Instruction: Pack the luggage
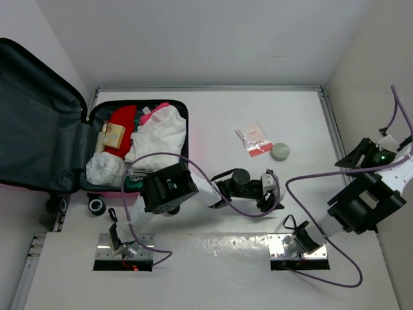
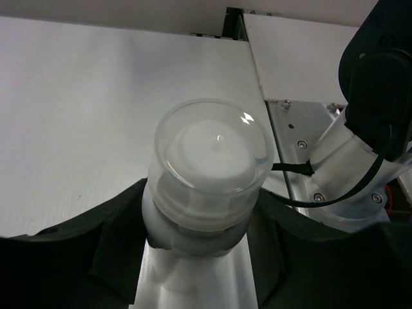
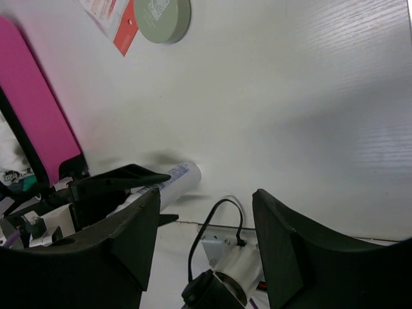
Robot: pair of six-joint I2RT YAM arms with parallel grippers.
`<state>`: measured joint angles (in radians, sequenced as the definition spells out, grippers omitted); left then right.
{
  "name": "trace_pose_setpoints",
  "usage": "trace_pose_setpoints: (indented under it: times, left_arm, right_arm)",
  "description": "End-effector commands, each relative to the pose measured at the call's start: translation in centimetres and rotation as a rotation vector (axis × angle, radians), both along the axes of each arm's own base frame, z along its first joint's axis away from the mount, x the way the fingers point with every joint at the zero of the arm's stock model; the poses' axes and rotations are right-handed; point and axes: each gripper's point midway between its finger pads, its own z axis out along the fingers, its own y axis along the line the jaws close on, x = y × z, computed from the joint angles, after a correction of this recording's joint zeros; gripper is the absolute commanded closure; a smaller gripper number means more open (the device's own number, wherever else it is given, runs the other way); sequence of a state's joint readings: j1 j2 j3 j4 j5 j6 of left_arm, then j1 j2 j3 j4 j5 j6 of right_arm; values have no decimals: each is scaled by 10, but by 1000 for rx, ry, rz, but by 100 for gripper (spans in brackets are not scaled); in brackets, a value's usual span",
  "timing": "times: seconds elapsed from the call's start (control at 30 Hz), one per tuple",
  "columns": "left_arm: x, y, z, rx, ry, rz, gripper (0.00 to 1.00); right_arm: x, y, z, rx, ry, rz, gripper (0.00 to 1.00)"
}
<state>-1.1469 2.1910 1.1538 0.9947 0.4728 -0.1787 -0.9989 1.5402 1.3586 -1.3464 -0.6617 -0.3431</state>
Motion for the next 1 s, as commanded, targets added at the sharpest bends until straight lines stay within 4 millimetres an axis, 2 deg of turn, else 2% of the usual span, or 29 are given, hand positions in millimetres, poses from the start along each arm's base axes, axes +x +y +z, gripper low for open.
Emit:
trace_pose_setpoints:
  times: [0.0, 0.07, 0.1, 0.13, 0.2, 0.23, 0.27, 0.3, 0.33, 0.37, 0.4, 0.43, 0.47, 0.5, 0.53, 0.57, 0.6, 0.63, 0.67, 0.7, 0.73, 0.8, 0.83, 0.87, 0.9, 0.93, 0.97]
  left_arm:
    - [-4, -12, 19, -67, -5, -8, 40]
    - [-4, -11, 21, -66, -4, -8, 48]
    - [-1, -6, 20, -57, -1, 2, 56]
    - [5, 0, 35, -79, 1, 15, 60]
    - [18, 12, 44, -62, 20, 46, 67]
    - [24, 16, 53, -58, 46, 60, 69]
    - [29, 22, 87, -91, 41, 60, 77]
    - [47, 32, 84, -17, 78, 100, 82]
    - [58, 38, 94, 14, 95, 123, 86]
    - [69, 43, 136, -15, 69, 143, 92]
    - [77, 55, 129, 77, 121, 171, 94]
    - [101, 73, 140, 87, 133, 219, 94]
    - [112, 85, 149, 107, 133, 246, 97]
    - [126, 104, 169, 148, 137, 319, 100]
    - [152, 128, 180, 159, 138, 396, 100]
    - [165, 146, 190, 172, 139, 444, 100]
    - [180, 164, 211, 159, 132, 500, 100]
    - [188, 189, 208, 216, 164, 551, 100]
    - [210, 228, 223, 211, 164, 640, 100]
    - [220, 249, 223, 241, 181, 682, 100]
    - [233, 294, 227, 305, 229, 772, 100]
    - [244, 338, 218, 417, 249, 830, 100]
    - [237, 363, 212, 497, 307, 851, 100]
    - [247, 404, 200, 535, 357, 923, 100]
    - [248, 427, 193, 575, 357, 944, 100]
    - [247, 450, 180, 615, 402, 990, 100]
    - [245, 487, 174, 629, 456, 1060, 100]
  right_arm:
    - [-19, 28, 22, 123, 51, 12, 41]
    - [-19, 28, 21, 124, 50, 13, 41]
    - [-18, 28, 21, 126, 48, 11, 41]
    - [-16, 28, 22, 139, 36, 7, 41]
    - [-11, 31, 23, 157, 12, -4, 41]
    - [-10, 33, 23, 170, 9, -8, 41]
    - [-10, 36, 18, 188, 11, -11, 42]
    - [-4, 44, 19, 211, -5, 5, 42]
    - [-3, 50, 20, 218, -12, 16, 42]
    - [-5, 61, 13, 247, 1, 27, 42]
    - [1, 70, 14, 246, -16, 40, 42]
    - [4, 82, 9, 231, -28, 76, 42]
    - [9, 95, 7, 226, -38, 122, 42]
    - [8, 107, 5, 253, -12, 97, 42]
    - [23, 108, 2, 188, -67, 140, 42]
    - [27, 120, 4, 154, -83, 188, 42]
    - [30, 124, 4, 154, -69, 179, 42]
    - [45, 122, 5, 118, -108, 178, 41]
    - [51, 139, 7, 117, -97, 218, 41]
    - [60, 139, 9, 85, -116, 231, 41]
    - [68, 156, 13, 80, -128, 276, 41]
    - [79, 159, 16, 26, -154, 299, 40]
    - [85, 167, 18, 14, -173, 328, 40]
    - [89, 172, 20, -3, -185, 354, 40]
    - [91, 176, 16, -3, -169, 368, 40]
    - [96, 175, 21, -19, -189, 381, 39]
    - [96, 179, 20, -18, -179, 394, 39]
